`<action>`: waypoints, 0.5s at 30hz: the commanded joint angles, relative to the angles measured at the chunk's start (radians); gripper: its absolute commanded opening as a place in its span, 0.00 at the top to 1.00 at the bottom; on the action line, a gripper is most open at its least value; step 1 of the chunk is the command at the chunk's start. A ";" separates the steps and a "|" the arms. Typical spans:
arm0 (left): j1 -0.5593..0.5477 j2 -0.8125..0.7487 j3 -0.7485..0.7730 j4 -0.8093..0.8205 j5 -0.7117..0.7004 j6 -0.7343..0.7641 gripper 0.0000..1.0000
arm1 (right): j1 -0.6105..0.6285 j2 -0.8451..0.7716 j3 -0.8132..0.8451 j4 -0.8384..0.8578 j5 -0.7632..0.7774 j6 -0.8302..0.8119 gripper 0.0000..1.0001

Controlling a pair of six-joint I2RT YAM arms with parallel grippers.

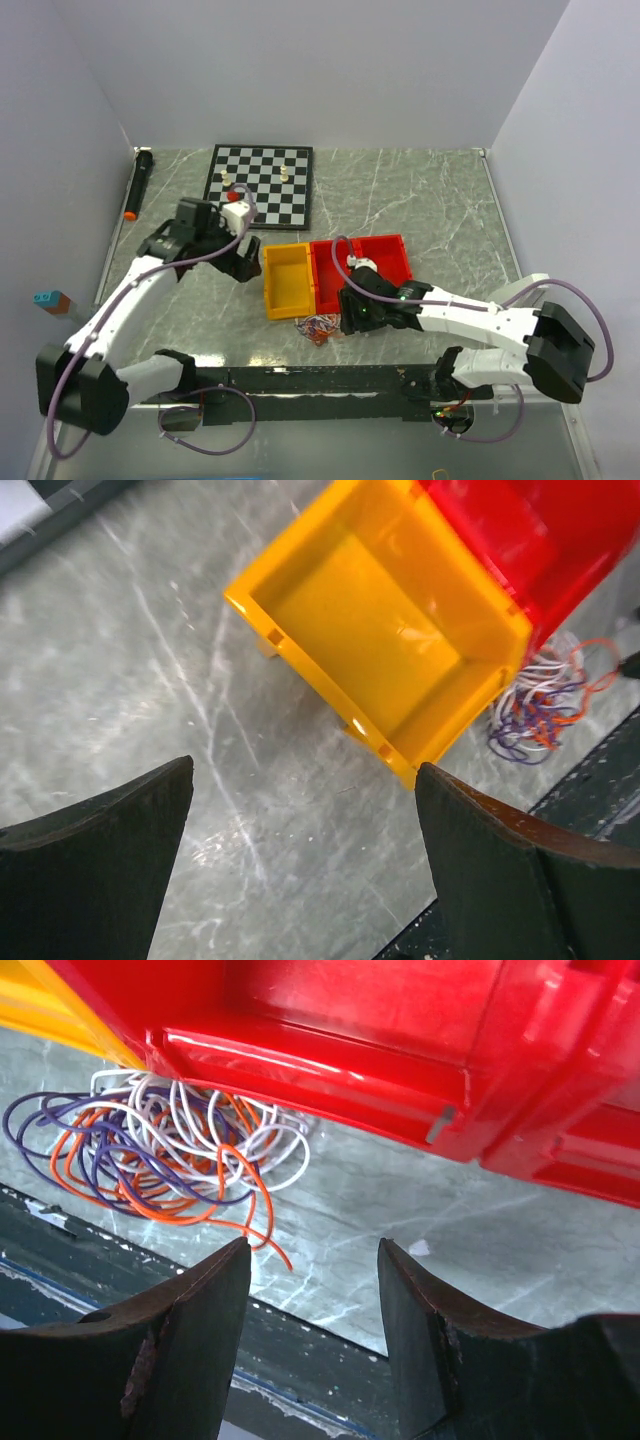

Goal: Untangle the cables

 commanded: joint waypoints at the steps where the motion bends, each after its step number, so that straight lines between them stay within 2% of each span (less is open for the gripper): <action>1: -0.072 0.098 -0.031 0.138 -0.124 -0.053 0.04 | 0.005 -0.109 -0.018 0.013 0.033 0.023 0.39; 7: -0.089 0.262 0.015 0.181 -0.146 -0.046 0.03 | 0.005 -0.173 -0.087 0.097 -0.021 0.027 0.38; 15: -0.091 0.394 0.027 0.268 -0.211 -0.066 0.02 | 0.033 -0.250 -0.199 0.324 -0.111 -0.032 0.36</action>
